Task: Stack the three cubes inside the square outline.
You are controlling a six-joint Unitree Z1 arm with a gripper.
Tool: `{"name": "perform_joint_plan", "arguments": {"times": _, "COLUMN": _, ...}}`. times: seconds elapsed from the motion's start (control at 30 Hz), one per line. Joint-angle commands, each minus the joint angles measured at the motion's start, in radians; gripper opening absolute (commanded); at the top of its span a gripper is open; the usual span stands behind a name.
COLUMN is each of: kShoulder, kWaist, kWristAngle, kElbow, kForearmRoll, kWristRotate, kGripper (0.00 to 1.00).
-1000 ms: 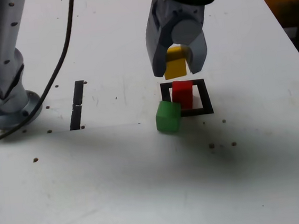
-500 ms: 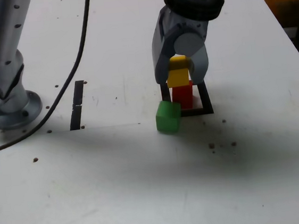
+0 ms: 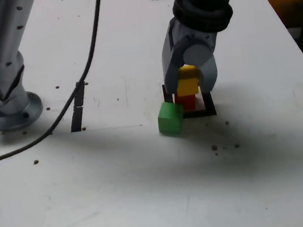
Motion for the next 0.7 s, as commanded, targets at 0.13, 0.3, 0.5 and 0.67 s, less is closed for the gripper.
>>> {"name": "perform_joint_plan", "arguments": {"times": 0.13, "kShoulder": 0.001, "kWaist": 0.003, "kWristAngle": 0.002, "kElbow": 0.012, "kForearmRoll": -0.003, "kWristRotate": 0.0, "kGripper": 0.22}}
{"name": "perform_joint_plan", "arguments": {"times": 0.3, "kShoulder": 0.0, "kWaist": 0.006, "kWristAngle": 0.005, "kElbow": 0.014, "kForearmRoll": -0.003, "kWristRotate": 0.0, "kGripper": 0.23}}
{"name": "perform_joint_plan", "arguments": {"times": 0.5, "kShoulder": -0.001, "kWaist": 0.013, "kWristAngle": 0.01, "kElbow": 0.014, "kForearmRoll": -0.003, "kWristRotate": 0.0, "kGripper": 0.26}}
{"name": "perform_joint_plan", "arguments": {"times": 0.67, "kShoulder": 0.0, "kWaist": 0.016, "kWristAngle": 0.013, "kElbow": 0.015, "kForearmRoll": -0.003, "kWristRotate": 0.0, "kGripper": 0.3}}
